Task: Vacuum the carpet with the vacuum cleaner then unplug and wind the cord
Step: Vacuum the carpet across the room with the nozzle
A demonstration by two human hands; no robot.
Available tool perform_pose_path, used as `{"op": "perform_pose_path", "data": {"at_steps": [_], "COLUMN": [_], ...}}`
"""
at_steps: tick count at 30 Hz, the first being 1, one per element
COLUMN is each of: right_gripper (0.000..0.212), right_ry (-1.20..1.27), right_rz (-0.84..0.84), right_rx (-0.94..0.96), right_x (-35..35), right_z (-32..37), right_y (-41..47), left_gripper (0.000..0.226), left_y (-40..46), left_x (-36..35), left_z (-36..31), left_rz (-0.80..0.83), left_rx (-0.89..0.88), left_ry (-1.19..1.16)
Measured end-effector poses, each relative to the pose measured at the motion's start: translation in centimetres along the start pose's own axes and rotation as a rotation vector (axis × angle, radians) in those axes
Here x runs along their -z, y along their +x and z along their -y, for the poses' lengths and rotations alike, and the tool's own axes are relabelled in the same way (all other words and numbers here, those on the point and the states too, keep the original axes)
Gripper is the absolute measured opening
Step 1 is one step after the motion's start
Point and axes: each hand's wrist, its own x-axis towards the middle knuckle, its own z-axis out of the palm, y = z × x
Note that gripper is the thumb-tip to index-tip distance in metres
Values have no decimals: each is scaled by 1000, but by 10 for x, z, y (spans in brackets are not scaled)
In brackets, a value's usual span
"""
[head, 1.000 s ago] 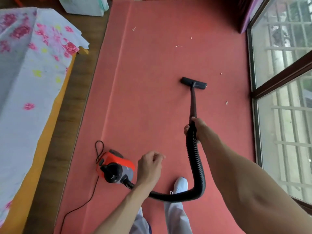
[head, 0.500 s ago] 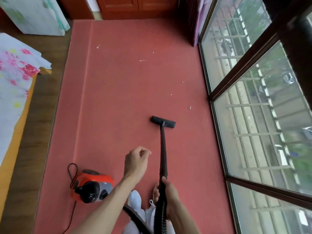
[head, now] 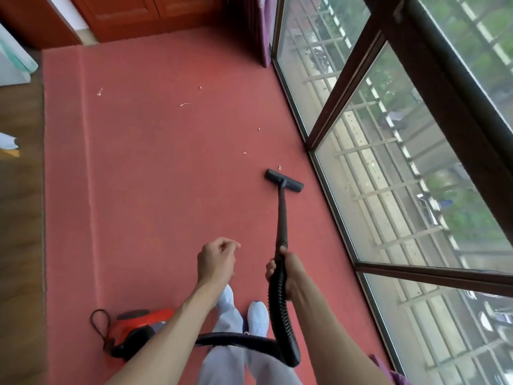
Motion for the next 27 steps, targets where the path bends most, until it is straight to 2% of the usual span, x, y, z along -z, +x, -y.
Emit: {"op": "perform_pose_path", "data": {"at_steps": [5,9,13,17,22,27], "right_gripper": [29,26,30,40,46,42], "right_ry": [-121,-161,-158,-151,-305,-351], "right_rz": [-45,-54,-71,-48,-100,-168], "right_rx": [-3,22,29,-48,-190,-176], "right_x": [-9,-35,-52,-42,-10,-3], "right_z": [85,106,87,38,-36,-41], "right_y": [33,48,44,12,-36,-53], "left_gripper": [24,25,25,24,21,19], "left_y": [26,30,41,58,62,51], "left_x": [1,9,26,30,3,-29], "left_z": [0,3,-1,-12,-32,-39], "left_rz": [34,67,92,133,258,380], "left_rx": [6,10,1,-11,-36,-32], "left_ry": [-9,-21,-2,10,52,75]}}
